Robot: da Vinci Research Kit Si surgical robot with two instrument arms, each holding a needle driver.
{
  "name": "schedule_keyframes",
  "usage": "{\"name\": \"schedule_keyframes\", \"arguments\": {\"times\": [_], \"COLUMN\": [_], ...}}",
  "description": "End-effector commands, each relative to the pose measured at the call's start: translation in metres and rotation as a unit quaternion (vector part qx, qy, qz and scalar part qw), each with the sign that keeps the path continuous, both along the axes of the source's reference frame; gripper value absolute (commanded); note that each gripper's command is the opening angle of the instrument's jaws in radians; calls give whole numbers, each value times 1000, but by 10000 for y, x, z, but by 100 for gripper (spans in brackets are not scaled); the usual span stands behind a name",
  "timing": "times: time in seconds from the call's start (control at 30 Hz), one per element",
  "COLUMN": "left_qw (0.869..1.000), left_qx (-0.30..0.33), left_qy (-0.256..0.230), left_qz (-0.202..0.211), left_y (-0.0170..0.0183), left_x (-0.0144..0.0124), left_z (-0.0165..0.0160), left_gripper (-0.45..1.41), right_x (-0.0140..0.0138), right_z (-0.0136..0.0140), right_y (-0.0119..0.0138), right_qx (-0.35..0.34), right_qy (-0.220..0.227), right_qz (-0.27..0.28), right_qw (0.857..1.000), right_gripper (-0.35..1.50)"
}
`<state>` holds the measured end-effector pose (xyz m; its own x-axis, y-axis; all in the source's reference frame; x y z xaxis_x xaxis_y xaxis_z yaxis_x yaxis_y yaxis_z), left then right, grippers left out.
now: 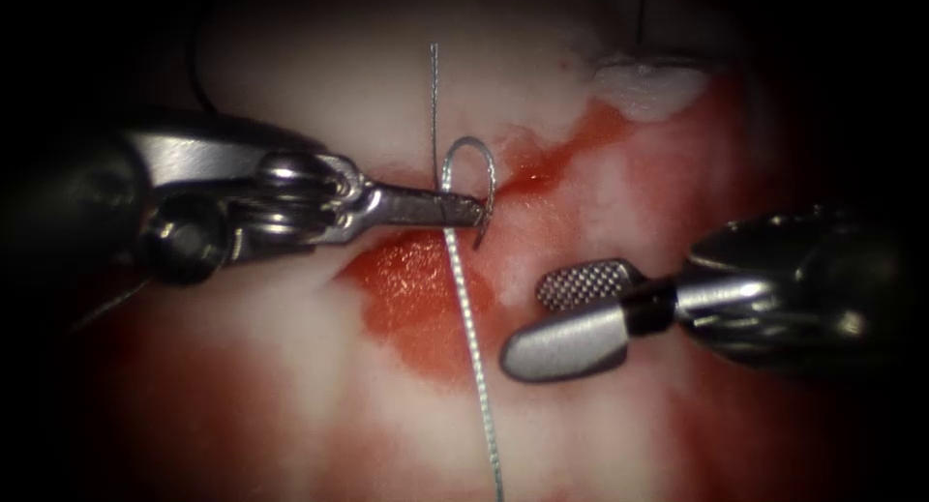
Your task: Wound Closure
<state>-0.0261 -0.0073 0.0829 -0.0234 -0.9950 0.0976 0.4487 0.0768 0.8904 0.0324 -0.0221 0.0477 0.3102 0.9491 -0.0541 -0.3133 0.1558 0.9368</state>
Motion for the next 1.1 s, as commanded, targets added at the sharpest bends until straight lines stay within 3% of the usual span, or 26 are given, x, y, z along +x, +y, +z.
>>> {"name": "schedule_keyframes", "arguments": {"times": [0.03, 0.1, 0.33, 0.4, 0.5, 0.57, 0.6, 0.7, 0.83, 0.9, 0.93, 0.97, 1.1], "left_qw": [1000, 1000, 1000, 1000, 1000, 1000, 1000, 1000, 1000, 1000, 1000, 999, 999], "left_qx": [-5, -4, -3, -3, -3, -3, -3, -4, -3, -3, -3, -4, -6], "left_qy": [-7, -15, -19, -19, -19, -19, -19, -18, -19, -19, -26, -31, -45], "left_qz": [-1, -4, -3, -2, -2, -2, -2, -3, -2, -2, 0, 0, 1], "left_y": [11, 12, 12, 12, 12, 12, 12, 11, 11, 10, 9, 9, 6], "left_x": [-5, -6, -8, -8, -7, -7, -7, -7, -8, -9, -9, -8, -3], "left_z": [-6, -7, -7, -7, -8, -7, -7, -7, -6, -6, -6, -5, -6], "left_gripper": [-45, -45, -45, -45, -45, -45, -45, -45, -40, 61, 98, 111, 121], "right_x": [17, 22, 33, 35, 35, 33, 32, 28, 26, 27, 27, 28, 27], "right_z": [-4, -3, 0, 1, 2, 2, 1, -2, -3, -4, -4, -4, 0], "right_y": [8, 6, 5, 5, 4, 4, 5, 7, 9, 11, 12, 14, 21], "right_qx": [-2, -1, 5, 4, 4, 4, 7, 7, 7, 8, 8, 6, -11], "right_qy": [4, 6, 11, 11, 11, 13, 13, 15, 18, 19, 17, 15, 8], "right_qz": [-2, -8, -19, -19, -20, -23, -23, -26, -31, -32, -29, -25, -9], "right_qw": [1000, 1000, 1000, 1000, 1000, 1000, 1000, 1000, 999, 999, 999, 1000, 1000], "right_gripper": [83, 56, 51, 37, 2, 27, 29, -30, -35, -35, -35, -35, -35]}}
